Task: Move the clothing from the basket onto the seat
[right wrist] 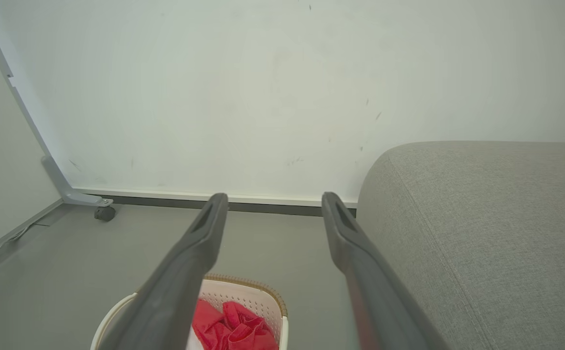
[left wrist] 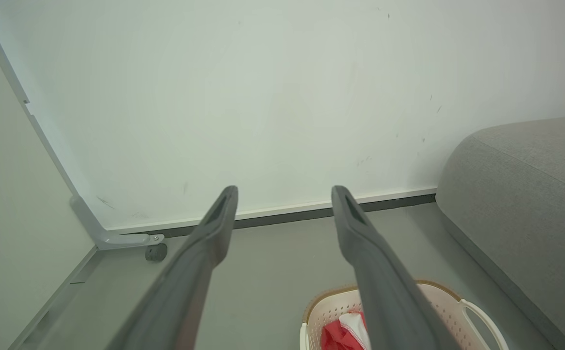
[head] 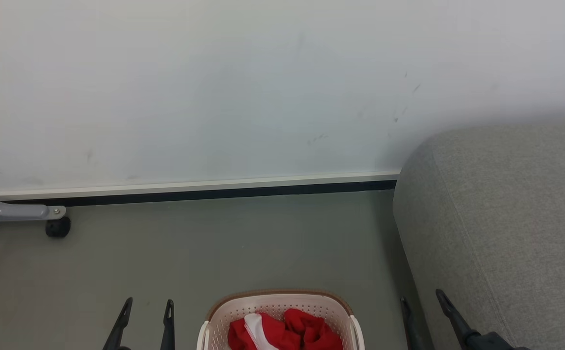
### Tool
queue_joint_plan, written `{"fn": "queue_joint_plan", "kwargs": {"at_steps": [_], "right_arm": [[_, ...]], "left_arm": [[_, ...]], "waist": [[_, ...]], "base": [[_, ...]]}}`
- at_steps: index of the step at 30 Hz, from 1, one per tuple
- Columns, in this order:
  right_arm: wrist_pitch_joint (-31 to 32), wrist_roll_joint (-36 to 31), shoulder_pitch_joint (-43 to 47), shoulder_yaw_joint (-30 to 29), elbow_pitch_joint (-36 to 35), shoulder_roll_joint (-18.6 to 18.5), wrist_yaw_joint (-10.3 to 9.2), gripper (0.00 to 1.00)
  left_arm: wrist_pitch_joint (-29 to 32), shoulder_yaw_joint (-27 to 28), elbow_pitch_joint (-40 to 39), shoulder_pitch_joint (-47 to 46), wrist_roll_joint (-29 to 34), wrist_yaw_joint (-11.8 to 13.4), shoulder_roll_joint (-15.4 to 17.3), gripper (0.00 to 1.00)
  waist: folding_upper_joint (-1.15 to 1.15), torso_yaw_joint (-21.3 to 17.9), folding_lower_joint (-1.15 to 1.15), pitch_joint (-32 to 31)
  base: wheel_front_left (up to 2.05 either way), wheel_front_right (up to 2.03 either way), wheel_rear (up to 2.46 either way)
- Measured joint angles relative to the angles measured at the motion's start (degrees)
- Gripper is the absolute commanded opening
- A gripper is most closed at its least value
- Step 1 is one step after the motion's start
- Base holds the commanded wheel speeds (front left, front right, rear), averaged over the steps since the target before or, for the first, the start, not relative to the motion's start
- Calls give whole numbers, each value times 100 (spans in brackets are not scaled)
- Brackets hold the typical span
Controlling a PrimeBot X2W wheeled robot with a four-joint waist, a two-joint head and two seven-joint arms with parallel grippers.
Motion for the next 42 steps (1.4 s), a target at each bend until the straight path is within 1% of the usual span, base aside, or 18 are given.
{"fn": "queue_joint_plan", "kwargs": {"at_steps": [13, 18, 22, 27, 31, 36, 39, 42], "right_arm": [[-1, -43, -1, -101, -101, 20, 1, 100], [-1, -52, -6, -259, -299, 27, -1, 100], [-1, -100, -65, -401, -408, 5, -7, 100], [-1, -162, -261, -564, -568, -74, -9, 100], [-2, -204, -420, -671, -730, -162, -27, 100], [-3, -252, -576, -747, -960, -213, -52, 100], [-37, -354, -650, -802, -1268, -225, -52, 100], [-43, -364, -713, -806, -1396, -237, -52, 100]], "left_arm": [[0, 22, -47, 7, 70, -54, -8, 100], [0, -80, -66, -36, 152, -151, -3, 100], [0, -247, 20, -277, 232, -252, -5, 100], [-16, -477, 339, -563, 322, -391, -19, 100], [-18, -599, 660, -812, 441, -447, -89, 100], [-15, -695, 1017, -1104, 463, -454, -170, 100], [13, -720, 1348, -1437, 479, -452, -250, 100], [54, -730, 1501, -1607, 480, -453, -264, 100]], "waist": [[0, -63, 0, 225], [0, -105, 0, 419], [0, -147, 0, 653], [1, -228, 1, 985], [1, -318, 1, 1262], [1, -425, 1, 1547], [1, -528, 1, 1838], [1, -575, 2, 1989]], "base": [[0, 0, 0], [0, 0, 0], [0, 0, 0], [0, 0, 0], [0, 0, 0], [0, 0, 0], [0, 0, 0], [0, 0, 0]]}}
